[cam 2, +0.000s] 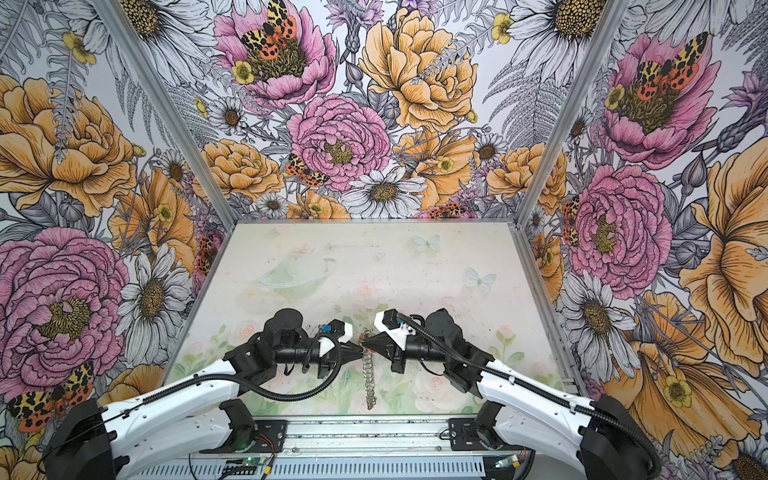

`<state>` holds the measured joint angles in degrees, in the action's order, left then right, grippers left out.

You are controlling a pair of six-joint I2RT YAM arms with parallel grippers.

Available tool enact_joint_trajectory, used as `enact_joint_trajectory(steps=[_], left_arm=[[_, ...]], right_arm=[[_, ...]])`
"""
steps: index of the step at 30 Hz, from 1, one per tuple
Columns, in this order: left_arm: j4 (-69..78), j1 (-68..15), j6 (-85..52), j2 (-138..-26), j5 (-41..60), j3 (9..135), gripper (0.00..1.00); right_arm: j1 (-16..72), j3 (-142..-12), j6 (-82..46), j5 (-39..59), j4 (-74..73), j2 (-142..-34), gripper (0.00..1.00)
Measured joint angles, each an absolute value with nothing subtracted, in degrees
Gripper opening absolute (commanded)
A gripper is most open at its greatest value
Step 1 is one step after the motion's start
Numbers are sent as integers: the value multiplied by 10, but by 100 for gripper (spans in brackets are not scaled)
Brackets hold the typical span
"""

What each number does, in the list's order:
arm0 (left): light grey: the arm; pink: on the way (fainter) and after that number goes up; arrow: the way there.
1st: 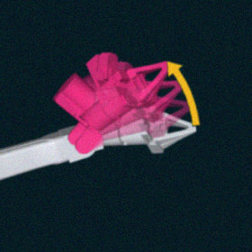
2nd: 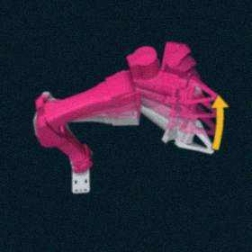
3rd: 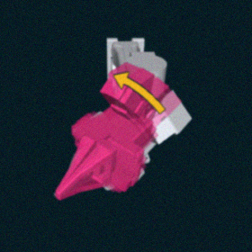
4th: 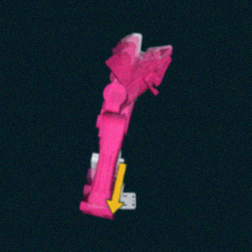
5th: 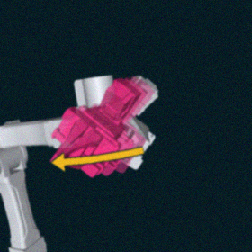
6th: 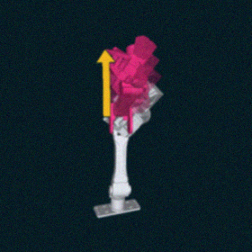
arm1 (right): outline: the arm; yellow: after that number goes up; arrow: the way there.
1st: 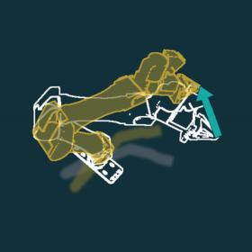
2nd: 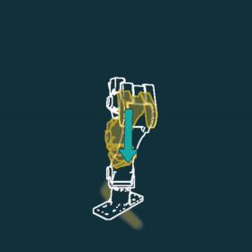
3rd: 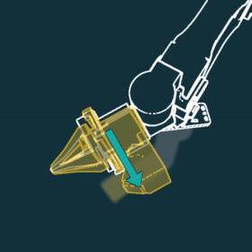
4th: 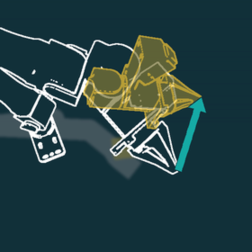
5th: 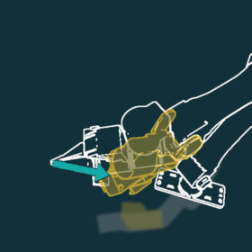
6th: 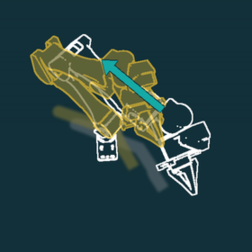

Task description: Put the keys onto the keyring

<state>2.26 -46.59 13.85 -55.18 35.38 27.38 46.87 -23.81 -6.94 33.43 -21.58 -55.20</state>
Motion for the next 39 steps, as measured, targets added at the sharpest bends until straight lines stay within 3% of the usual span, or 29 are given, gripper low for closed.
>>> enact_joint_trajectory(steps=[8, 20, 39], left_arm=[[35, -461, 130, -541, 354, 269, 17], [107, -418, 69, -432, 339, 222, 21], [130, -418, 56, -480, 383, 222, 21]], right_arm=[[468, -197, -117, 300, -333, -568, 0], [468, -196, -106, 317, -331, -558, 0], [468, -196, -105, 344, -354, -580, 0]])
